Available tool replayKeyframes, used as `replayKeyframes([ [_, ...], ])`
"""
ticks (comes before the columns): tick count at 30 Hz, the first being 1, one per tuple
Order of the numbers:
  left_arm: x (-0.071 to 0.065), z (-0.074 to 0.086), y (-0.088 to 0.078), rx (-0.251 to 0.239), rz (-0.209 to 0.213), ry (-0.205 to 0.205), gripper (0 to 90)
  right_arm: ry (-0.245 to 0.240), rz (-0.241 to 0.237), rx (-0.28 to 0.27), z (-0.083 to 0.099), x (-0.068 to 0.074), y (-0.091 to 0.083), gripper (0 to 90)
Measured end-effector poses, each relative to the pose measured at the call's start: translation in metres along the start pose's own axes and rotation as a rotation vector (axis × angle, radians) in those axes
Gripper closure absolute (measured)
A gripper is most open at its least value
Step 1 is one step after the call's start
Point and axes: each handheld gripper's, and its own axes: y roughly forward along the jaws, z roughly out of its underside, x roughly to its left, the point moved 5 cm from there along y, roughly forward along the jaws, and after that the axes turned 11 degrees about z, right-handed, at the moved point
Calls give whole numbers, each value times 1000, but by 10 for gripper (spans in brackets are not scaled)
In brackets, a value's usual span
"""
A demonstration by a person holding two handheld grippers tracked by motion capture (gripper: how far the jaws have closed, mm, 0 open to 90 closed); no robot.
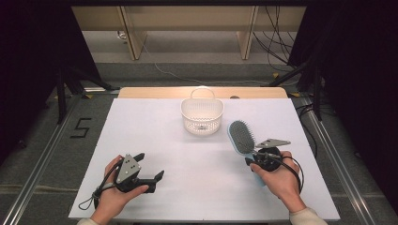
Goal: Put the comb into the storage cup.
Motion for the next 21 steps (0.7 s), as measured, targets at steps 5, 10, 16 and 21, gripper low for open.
replayKeyframes([
  [5, 0, 0, 0, -1, -2, -1, 82, 4, 4, -12, -1, -1, 0, 705],
  [10, 0, 0, 0, -1, -1, -1, 82, 7, 5, -31, -2, -3, -1, 705],
  [16, 0, 0, 0, -1, -1, -1, 82, 16, 6, -47, -4, -4, -2, 705],
  [21, 0, 0, 0, -1, -1, 2, 82, 8, 9, -66, -5, -5, -2, 705],
])
